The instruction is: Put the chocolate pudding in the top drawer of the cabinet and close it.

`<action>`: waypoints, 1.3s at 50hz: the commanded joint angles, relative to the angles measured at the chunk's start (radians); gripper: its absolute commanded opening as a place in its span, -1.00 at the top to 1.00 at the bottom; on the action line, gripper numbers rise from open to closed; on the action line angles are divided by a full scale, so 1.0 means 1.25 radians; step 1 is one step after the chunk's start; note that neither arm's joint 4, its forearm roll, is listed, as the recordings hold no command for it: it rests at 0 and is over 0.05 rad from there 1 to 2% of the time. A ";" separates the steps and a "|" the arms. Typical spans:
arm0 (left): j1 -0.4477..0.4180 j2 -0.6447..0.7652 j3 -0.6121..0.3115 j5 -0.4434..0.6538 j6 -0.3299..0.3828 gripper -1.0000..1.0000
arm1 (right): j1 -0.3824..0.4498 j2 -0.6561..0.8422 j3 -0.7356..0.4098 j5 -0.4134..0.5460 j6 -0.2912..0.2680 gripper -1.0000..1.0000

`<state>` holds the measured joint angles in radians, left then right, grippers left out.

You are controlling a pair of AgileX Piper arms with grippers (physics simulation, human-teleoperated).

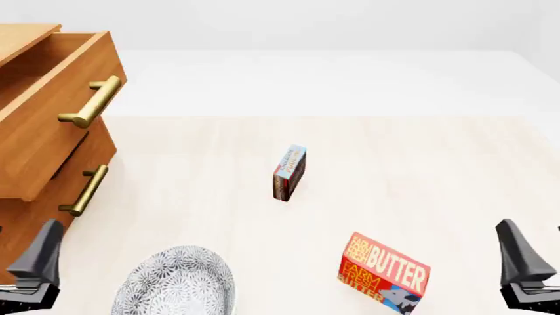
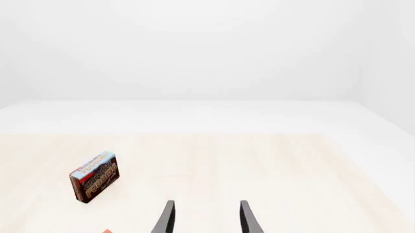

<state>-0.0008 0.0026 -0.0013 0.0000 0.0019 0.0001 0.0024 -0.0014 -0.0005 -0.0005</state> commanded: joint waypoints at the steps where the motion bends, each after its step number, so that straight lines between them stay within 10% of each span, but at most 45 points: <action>1: -0.004 0.011 -0.001 -0.002 0.006 -1.00 | 0.000 0.004 -0.002 -0.001 -0.001 -1.00; 21: 0.002 0.012 -0.024 0.030 0.024 -1.00 | 0.000 0.011 -0.001 -0.009 -0.001 -1.00; 65: -0.043 0.215 -0.528 0.339 0.033 -1.00 | 0.000 0.012 0.000 -0.011 -0.001 -1.00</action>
<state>-0.0565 0.1940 -0.5523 0.3711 0.0466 -0.0001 0.0171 -0.0018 -0.0133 -0.0023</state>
